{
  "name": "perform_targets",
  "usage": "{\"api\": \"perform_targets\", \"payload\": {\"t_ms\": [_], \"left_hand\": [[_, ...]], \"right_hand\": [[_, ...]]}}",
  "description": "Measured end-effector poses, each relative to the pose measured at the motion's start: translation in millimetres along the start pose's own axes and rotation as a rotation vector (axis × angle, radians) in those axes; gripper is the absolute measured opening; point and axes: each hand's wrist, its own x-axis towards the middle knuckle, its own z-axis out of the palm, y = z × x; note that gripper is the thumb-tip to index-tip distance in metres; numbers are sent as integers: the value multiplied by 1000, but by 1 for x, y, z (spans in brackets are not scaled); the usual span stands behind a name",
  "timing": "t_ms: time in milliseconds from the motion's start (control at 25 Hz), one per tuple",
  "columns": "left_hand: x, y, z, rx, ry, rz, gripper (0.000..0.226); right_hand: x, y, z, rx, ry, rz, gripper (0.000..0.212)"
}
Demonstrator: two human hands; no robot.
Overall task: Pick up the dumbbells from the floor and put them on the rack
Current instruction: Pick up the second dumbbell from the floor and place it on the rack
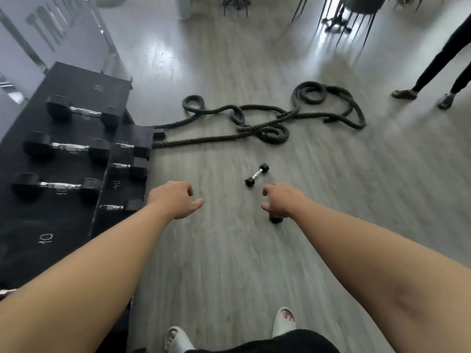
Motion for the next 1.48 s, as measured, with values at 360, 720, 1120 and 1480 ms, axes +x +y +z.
{"api": "perform_targets", "payload": {"t_ms": [360,720,1120,1480], "left_hand": [[23,199,48,61,-33,10,70],[92,250,67,-35,-47,-40,67],[189,256,69,-227,-183,-232,66],[226,273,118,-459,-229,-609,70]], "right_hand": [[-38,235,15,143,-47,236,56],[47,258,-19,100,-77,147,56],[173,266,-91,-50,-191,-8,56],[310,268,-92,-178,-359,-255,56]]}}
